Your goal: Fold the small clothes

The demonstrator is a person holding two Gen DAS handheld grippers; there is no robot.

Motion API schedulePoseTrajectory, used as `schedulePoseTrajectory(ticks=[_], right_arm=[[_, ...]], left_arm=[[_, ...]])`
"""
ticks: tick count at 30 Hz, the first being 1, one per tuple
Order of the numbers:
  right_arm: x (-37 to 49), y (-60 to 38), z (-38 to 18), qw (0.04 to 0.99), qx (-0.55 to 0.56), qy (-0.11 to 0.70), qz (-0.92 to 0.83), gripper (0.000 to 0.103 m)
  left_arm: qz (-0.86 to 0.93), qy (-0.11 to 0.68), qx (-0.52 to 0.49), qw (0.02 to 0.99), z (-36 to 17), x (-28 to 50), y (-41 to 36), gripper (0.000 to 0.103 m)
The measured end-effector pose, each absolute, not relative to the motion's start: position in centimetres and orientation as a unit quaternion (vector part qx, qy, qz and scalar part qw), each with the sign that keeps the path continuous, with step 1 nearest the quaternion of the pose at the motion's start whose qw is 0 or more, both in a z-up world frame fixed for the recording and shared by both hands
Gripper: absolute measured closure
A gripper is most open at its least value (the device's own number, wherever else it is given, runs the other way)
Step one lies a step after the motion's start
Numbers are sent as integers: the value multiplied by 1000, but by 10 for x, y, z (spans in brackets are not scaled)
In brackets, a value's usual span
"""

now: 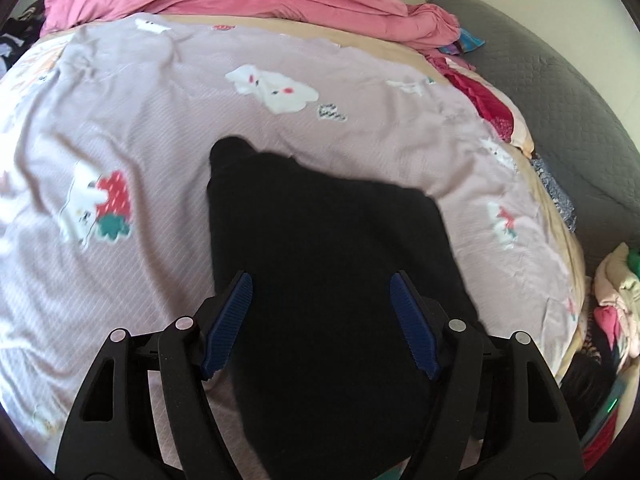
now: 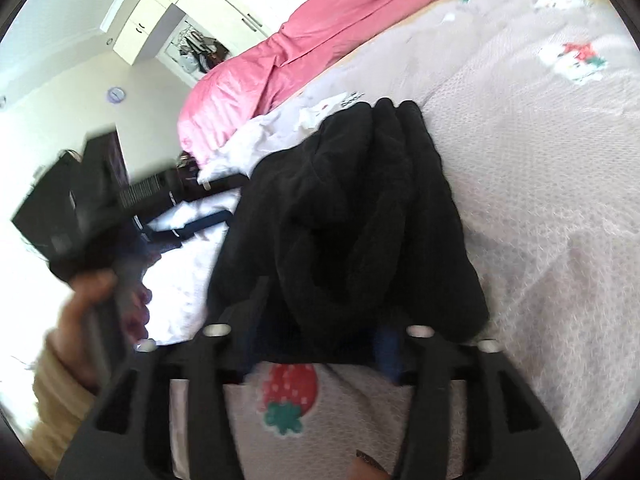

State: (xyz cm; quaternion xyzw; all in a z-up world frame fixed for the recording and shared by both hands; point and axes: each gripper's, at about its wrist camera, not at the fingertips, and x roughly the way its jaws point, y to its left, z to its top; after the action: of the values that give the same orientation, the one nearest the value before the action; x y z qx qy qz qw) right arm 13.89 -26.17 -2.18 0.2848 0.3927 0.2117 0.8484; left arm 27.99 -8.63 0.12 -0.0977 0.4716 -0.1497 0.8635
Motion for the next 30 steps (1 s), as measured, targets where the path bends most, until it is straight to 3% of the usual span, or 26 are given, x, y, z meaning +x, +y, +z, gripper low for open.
schedulePoseTrajectory(ticks=[5,14,16,18,19,30], right_arm=[[173,-277,-11,831,291,411,236,41],[233,-266,-5,801,263,471,260,42],[239,-263,-12,802,254,478,253,49],[242,-260,-16,807,243,478,248,75],[237,-261,-14,811,238,472,251,79],[221,-266,21,867,153,412,237,83]], left_arm=[[-142,464,-69,872,-5,266,-89,39],[-143,461,-64,873,-7,254,-86,39],[-143,461,-65,874,-7,255,-87,39],[-143,461,-65,873,-7,254,-86,39],[-143,461,-66,873,-7,253,-86,39],[-154,463,-74,870,-3,243,-87,39]])
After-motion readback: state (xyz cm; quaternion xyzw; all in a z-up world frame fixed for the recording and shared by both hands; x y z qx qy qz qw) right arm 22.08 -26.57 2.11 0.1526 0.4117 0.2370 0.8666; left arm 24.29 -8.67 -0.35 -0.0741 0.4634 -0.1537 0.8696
